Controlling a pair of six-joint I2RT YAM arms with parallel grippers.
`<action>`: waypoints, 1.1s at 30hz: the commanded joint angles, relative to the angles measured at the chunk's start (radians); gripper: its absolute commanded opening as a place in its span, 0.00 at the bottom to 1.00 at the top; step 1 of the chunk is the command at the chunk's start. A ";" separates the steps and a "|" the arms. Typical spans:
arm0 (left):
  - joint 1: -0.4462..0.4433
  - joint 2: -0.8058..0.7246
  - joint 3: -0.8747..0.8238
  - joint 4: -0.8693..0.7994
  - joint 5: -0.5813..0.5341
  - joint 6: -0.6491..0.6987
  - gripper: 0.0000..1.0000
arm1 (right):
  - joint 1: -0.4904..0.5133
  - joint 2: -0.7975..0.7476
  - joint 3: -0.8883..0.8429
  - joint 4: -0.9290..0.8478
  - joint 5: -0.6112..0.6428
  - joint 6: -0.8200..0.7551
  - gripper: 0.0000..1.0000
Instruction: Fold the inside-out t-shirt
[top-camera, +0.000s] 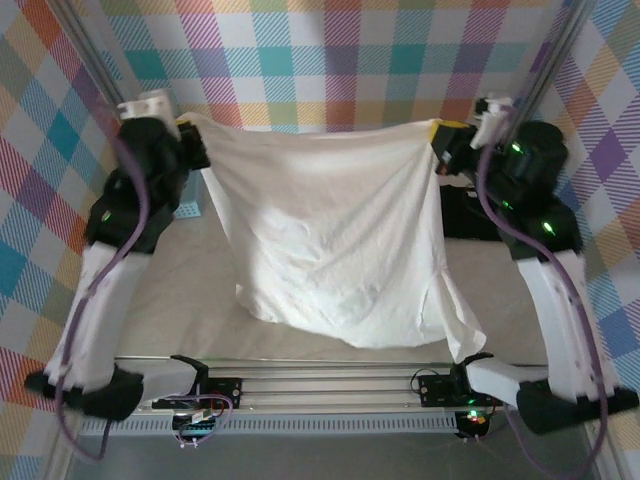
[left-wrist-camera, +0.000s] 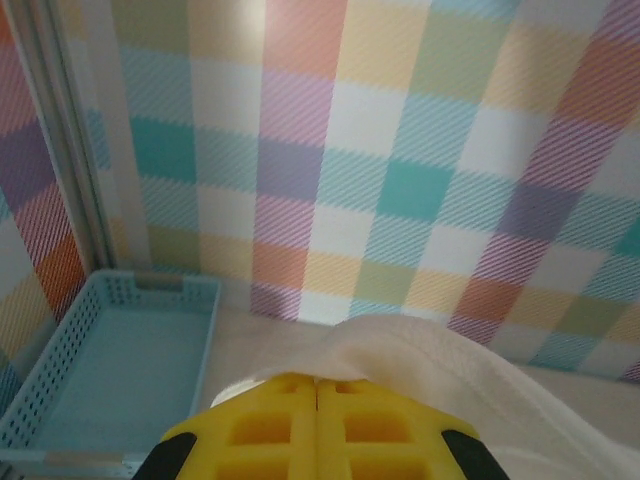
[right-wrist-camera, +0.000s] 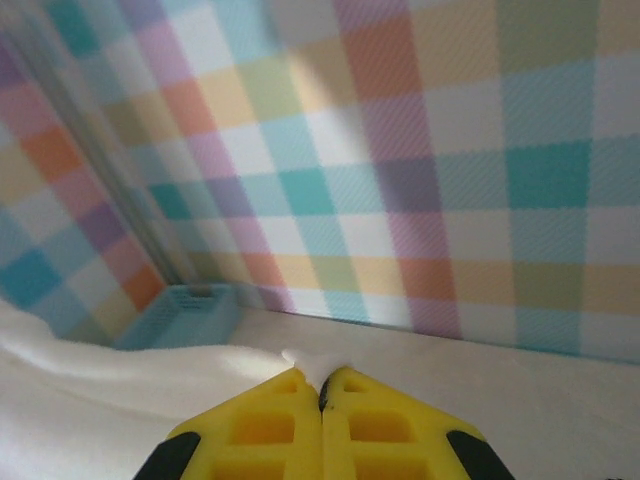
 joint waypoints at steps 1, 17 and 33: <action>0.070 0.147 0.143 0.056 0.029 -0.003 0.00 | -0.005 0.138 0.065 0.138 0.127 -0.063 0.00; 0.096 0.184 0.574 -0.077 0.286 0.023 0.00 | -0.026 0.401 0.582 0.000 -0.096 0.002 0.00; -0.067 -0.752 -1.202 0.103 0.622 -0.496 0.19 | -0.026 -0.062 -0.702 0.036 -0.018 0.093 0.24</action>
